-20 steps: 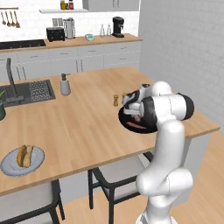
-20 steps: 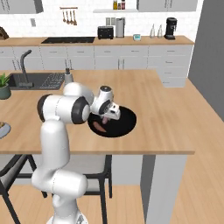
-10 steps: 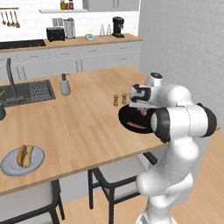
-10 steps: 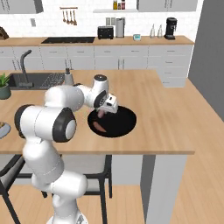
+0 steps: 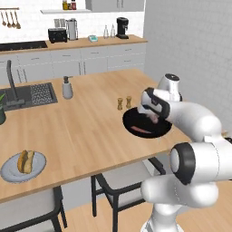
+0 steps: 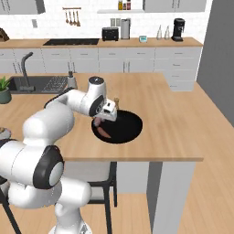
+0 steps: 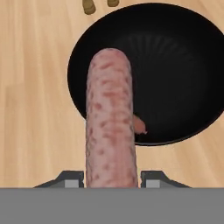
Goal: Place one bun and one sausage from the bowl on each plate.
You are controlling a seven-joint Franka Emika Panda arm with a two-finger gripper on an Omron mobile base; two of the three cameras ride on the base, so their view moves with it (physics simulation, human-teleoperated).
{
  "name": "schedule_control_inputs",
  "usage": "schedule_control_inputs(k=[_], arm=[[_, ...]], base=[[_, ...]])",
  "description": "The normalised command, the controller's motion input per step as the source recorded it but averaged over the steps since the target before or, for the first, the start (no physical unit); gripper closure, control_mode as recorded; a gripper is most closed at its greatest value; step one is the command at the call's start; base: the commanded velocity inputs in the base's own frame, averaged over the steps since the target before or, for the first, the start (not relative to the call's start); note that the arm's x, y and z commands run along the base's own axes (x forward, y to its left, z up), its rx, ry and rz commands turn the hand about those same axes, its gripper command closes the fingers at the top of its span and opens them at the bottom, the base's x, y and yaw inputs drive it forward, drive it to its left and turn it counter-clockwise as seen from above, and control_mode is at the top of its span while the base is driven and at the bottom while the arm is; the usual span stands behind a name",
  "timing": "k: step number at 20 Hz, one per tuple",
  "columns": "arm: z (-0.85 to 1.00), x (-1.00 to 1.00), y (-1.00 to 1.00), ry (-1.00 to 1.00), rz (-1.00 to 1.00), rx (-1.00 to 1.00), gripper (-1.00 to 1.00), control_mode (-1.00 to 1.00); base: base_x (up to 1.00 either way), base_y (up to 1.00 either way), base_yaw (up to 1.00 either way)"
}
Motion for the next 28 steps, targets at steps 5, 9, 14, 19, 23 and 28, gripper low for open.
schedule_control_inputs(k=[5, 9, 14, 19, 23, 28], arm=[[0.0, 0.0, 0.0, 0.0, 0.0, 0.0, 1.0, 1.0], [0.0, 0.0, 0.0, 0.0, 0.0, 0.0, 1.0, 1.0], [0.0, 0.0, 0.0, 0.0, 0.0, 0.0, 1.0, 1.0], [0.0, 0.0, 0.0, 0.0, 0.0, 0.0, 1.0, 1.0], [0.0, 0.0, 0.0, 0.0, 0.0, 0.0, 1.0, 1.0], [0.0, 0.0, 0.0, 0.0, 0.0, 0.0, 1.0, 1.0]], base=[[-1.0, 0.82, 0.01], [-0.92, 1.0, 0.0], [-0.71, 1.0, 0.0], [-0.42, 1.0, 0.01], [-0.12, 1.0, 0.1], [0.01, 1.0, 0.17]])
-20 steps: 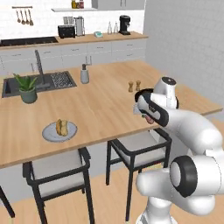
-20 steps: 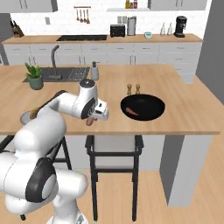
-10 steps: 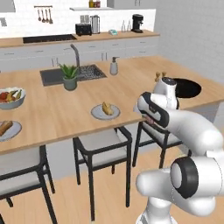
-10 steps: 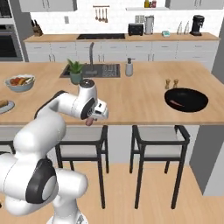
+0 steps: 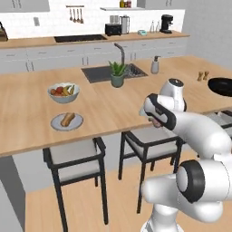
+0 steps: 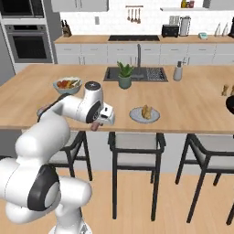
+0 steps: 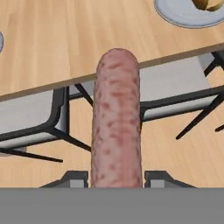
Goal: Place one bun and one sausage from the bowl on each plate.
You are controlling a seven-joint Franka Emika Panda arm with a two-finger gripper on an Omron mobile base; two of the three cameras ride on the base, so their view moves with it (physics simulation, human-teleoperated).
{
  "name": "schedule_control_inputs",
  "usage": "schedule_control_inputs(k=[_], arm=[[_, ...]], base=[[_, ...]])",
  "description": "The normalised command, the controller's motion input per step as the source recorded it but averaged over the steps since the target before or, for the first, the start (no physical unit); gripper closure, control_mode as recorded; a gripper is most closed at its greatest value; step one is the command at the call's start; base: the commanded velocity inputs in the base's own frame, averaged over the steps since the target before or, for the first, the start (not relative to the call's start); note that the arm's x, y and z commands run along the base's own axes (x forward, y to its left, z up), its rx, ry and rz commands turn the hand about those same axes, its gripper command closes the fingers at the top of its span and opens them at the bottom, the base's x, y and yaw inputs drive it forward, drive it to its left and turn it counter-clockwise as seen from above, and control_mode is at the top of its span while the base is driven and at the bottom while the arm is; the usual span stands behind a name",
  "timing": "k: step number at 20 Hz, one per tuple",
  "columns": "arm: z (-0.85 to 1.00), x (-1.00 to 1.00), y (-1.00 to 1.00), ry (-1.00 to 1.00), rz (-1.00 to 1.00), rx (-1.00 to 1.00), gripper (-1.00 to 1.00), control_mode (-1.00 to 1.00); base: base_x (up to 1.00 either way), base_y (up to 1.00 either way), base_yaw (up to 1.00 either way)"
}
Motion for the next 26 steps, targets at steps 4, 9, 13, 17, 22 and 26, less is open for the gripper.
schedule_control_inputs(k=[4, 9, 13, 17, 22, 26], arm=[[0.0, 0.0, 0.0, 0.0, 0.0, 0.0, 1.0, 1.0], [0.0, 0.0, 0.0, 0.0, 0.0, 0.0, 1.0, 1.0], [0.0, 0.0, 0.0, 0.0, 0.0, 0.0, 1.0, 1.0], [-0.27, 1.0, 0.25, 0.22, 0.24, 0.0, 1.0, -1.0], [-0.39, 1.0, -0.15, 0.22, 0.34, -0.01, 1.0, -1.0], [-0.21, 0.33, -0.37, 0.08, 0.4, 0.0, 1.0, -1.0]], base=[[0.38, 1.0, 0.16], [0.97, 1.0, 0.09], [0.9, 0.69, 0.15], [0.0, 0.0, 0.0], [0.0, 0.0, 0.0], [0.0, 0.0, 0.0]])
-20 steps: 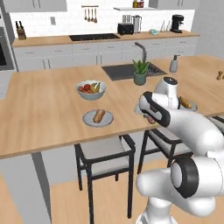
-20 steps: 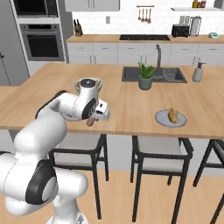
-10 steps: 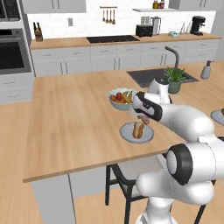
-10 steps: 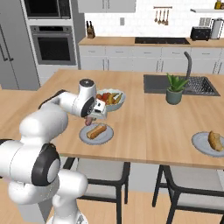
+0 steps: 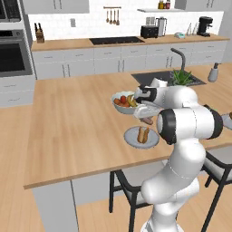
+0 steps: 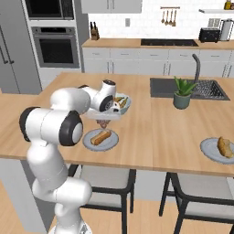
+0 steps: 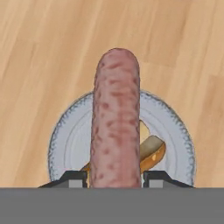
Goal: Place one bun and one sausage from the bowl on each plate.
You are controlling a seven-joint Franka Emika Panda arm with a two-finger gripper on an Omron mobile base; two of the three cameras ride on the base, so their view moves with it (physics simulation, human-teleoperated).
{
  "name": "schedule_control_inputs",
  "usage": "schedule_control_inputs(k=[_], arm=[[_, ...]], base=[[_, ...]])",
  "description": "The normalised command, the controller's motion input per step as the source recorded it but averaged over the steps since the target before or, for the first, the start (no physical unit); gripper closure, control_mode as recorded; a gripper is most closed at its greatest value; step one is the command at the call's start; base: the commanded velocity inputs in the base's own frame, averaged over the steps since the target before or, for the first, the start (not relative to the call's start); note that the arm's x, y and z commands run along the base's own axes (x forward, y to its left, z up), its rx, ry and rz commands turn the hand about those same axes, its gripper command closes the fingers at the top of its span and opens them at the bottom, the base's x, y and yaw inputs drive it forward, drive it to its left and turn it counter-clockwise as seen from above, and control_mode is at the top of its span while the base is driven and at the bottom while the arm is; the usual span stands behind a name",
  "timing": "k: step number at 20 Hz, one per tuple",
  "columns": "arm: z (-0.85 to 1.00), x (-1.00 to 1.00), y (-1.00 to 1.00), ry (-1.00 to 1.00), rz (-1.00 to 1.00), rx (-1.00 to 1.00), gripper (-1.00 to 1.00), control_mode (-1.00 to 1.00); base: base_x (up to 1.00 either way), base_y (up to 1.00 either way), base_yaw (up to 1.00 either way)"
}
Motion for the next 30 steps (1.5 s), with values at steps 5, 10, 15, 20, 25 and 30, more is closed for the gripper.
schedule_control_inputs(k=[5, 10, 15, 20, 25, 30], arm=[[-0.42, -0.15, -0.1, 0.05, 0.27, -0.02, 1.0, -1.0], [-0.35, -0.08, 0.0, 0.05, 0.04, 0.0, 1.0, -1.0], [-0.09, -0.31, -0.04, 0.0, -0.27, 0.05, 1.0, -1.0], [-0.04, -0.37, -0.02, 0.0, -0.33, 0.06, 1.0, -1.0], [-0.03, -0.38, 0.0, -0.03, -0.41, 0.05, 1.0, -1.0], [-0.14, -0.08, 0.0, -0.01, -0.53, 0.0, 1.0, -1.0]], base=[[0.0, 0.0, 0.0], [0.0, 0.0, 0.0], [0.0, 0.0, 0.0], [0.0, 0.0, 0.0], [0.0, 0.0, 0.0], [0.0, 0.0, 0.0]])
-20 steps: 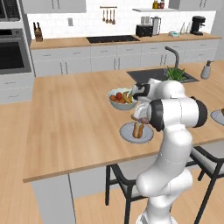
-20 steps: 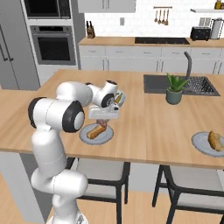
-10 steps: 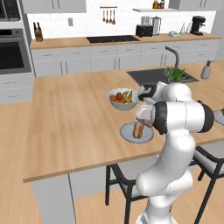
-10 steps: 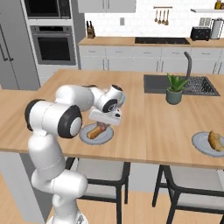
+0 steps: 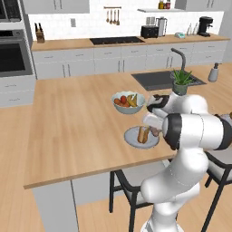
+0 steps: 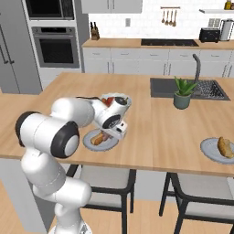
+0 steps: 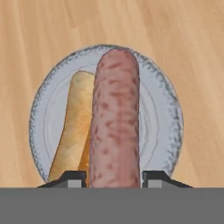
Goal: Place one bun and one sausage from the bowl on each plate.
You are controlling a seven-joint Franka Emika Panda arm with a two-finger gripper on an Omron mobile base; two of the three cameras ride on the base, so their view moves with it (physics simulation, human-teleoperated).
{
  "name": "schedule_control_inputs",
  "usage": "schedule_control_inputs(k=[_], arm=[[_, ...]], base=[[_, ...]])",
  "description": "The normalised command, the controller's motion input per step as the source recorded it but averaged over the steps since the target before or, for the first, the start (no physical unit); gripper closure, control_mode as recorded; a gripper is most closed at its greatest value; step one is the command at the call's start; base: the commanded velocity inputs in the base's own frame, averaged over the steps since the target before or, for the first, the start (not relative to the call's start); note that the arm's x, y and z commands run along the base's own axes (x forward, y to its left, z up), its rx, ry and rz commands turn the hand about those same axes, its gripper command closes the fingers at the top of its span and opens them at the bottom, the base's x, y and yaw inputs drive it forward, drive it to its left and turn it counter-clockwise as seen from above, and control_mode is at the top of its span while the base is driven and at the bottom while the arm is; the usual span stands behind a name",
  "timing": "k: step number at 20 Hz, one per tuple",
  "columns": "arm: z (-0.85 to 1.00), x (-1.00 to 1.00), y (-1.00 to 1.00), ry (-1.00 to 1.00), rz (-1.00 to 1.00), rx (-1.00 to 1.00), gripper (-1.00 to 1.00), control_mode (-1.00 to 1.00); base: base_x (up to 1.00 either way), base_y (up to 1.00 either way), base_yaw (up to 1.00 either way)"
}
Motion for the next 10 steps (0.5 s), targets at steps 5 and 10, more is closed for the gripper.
schedule_control_inputs(k=[5, 10], arm=[[-0.44, 0.0, 0.0, 0.0, -0.54, -0.1, 1.0, -1.0], [-0.32, 0.07, 0.25, 0.01, -0.31, -0.05, 1.0, -1.0]], base=[[0.0, 0.0, 0.0], [0.0, 0.0, 0.0]])
